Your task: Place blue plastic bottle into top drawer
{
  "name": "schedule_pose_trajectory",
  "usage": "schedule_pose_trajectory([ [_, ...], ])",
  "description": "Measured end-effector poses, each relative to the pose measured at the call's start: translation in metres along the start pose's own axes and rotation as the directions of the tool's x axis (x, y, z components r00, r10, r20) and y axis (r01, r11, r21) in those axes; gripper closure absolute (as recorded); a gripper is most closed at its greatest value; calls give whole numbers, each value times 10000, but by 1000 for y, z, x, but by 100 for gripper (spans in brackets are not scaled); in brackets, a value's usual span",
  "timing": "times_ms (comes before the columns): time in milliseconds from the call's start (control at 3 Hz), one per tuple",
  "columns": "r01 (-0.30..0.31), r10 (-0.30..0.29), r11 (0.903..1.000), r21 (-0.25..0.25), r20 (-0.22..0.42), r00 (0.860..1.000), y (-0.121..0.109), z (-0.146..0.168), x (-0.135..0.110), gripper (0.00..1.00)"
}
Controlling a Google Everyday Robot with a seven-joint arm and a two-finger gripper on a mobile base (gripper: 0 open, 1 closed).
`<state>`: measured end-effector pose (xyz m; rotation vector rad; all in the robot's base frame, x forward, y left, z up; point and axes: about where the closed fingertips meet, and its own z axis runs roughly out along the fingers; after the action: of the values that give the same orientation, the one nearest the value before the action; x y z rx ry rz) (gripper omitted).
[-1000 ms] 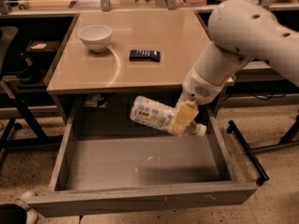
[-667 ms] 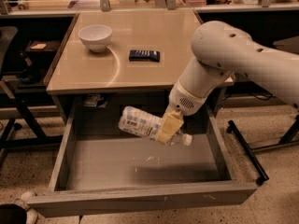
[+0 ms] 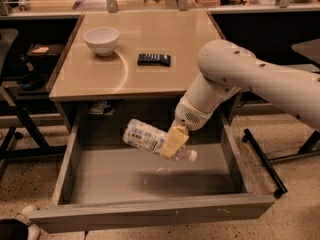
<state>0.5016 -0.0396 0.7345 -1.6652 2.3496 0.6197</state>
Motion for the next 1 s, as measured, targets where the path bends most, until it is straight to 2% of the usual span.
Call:
schedule_pose_trajectory([
  [333,-139,139,9999,15,-5,9999,0,17,-3,100],
  [667,-826,823,9964,171,159,9965,-13,45,-5,100],
  [1000,-1735,1721,9840,415,363,9844,-26,74,-4,100],
])
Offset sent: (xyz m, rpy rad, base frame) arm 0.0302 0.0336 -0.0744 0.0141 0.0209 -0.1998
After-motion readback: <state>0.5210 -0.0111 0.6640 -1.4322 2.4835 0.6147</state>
